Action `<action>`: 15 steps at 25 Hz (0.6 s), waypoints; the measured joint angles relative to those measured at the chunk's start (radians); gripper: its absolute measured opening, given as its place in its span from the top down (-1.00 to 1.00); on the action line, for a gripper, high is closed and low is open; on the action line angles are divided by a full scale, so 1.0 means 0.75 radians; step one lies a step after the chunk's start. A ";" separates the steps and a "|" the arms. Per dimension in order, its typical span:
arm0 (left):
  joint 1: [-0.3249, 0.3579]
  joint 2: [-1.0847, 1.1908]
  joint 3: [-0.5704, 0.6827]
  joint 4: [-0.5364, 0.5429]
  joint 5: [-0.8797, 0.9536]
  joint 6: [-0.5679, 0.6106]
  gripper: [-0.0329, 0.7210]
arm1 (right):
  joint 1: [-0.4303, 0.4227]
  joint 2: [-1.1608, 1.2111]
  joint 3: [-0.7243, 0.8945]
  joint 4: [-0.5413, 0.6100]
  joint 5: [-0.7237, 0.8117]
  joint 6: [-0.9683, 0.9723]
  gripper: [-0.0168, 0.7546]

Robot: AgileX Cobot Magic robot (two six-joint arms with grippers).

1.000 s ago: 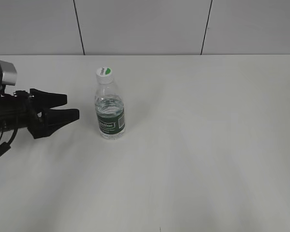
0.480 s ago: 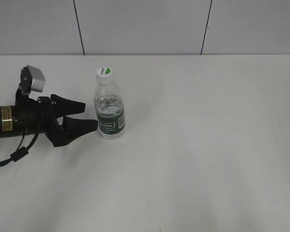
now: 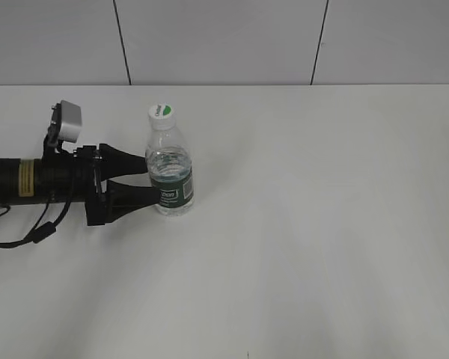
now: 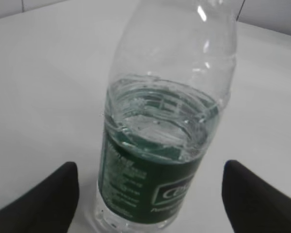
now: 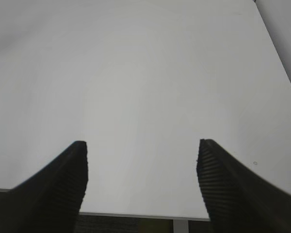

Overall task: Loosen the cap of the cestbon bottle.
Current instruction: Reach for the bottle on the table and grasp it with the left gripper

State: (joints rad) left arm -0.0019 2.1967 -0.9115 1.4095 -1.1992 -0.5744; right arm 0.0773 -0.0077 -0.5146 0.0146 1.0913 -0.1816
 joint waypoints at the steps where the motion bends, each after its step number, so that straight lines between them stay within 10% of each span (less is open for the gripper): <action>1: -0.001 0.018 -0.020 0.011 -0.002 -0.012 -0.56 | 0.000 0.000 0.000 0.000 0.000 0.000 -0.43; 15: -0.104 0.139 -0.246 0.066 -0.011 -0.098 -0.56 | 0.000 0.000 0.000 -0.005 0.000 0.011 -0.43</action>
State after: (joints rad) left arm -0.0796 2.3012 -1.0961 1.4589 -1.2071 -0.6478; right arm 0.0773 -0.0077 -0.5146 0.0110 1.0913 -0.1733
